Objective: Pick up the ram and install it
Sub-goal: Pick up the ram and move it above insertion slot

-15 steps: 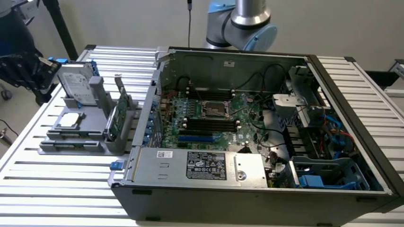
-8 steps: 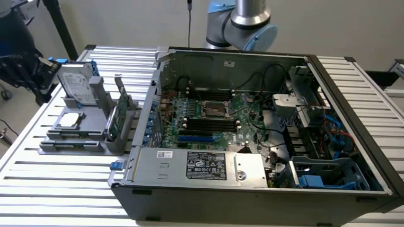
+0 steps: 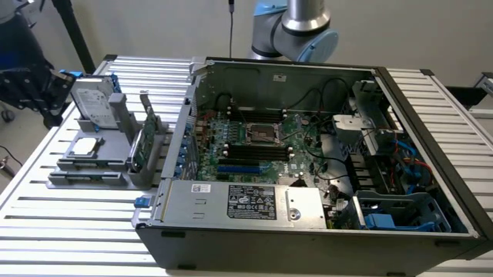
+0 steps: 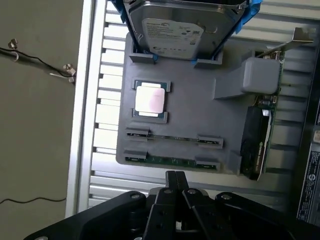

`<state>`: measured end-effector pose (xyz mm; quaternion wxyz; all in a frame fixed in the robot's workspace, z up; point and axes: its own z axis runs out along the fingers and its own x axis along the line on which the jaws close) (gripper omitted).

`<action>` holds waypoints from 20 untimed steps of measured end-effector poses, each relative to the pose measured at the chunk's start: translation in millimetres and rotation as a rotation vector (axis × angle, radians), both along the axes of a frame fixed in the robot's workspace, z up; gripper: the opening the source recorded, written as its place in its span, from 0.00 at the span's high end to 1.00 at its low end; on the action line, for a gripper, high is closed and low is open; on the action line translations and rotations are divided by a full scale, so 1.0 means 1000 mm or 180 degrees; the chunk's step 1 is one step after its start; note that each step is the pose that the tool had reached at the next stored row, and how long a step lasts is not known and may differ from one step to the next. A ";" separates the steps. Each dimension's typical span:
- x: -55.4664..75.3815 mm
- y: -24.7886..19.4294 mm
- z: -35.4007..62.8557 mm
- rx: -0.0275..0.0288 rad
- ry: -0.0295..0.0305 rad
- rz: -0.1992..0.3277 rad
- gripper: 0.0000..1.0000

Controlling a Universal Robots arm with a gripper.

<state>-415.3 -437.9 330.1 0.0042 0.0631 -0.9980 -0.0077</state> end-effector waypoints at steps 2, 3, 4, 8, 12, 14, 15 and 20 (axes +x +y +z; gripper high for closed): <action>0.000 0.0000 -0.0005 0.0000 0.0000 0.0116 0.89; 0.000 0.0000 -0.0007 0.0000 0.0000 0.0174 0.89; 0.000 0.0000 -0.0009 0.0000 0.0000 0.0231 0.89; 0.000 0.0000 -0.0017 0.0000 0.0000 0.0465 0.89; 0.000 0.0000 -0.0024 0.0000 0.0000 0.0696 0.89; 0.000 0.0000 -0.0028 0.0000 0.0000 0.0808 0.89; 0.000 0.0000 -0.0029 0.0000 0.0000 0.0866 0.89; 0.000 0.0000 -0.0039 0.0000 0.0000 0.1157 0.89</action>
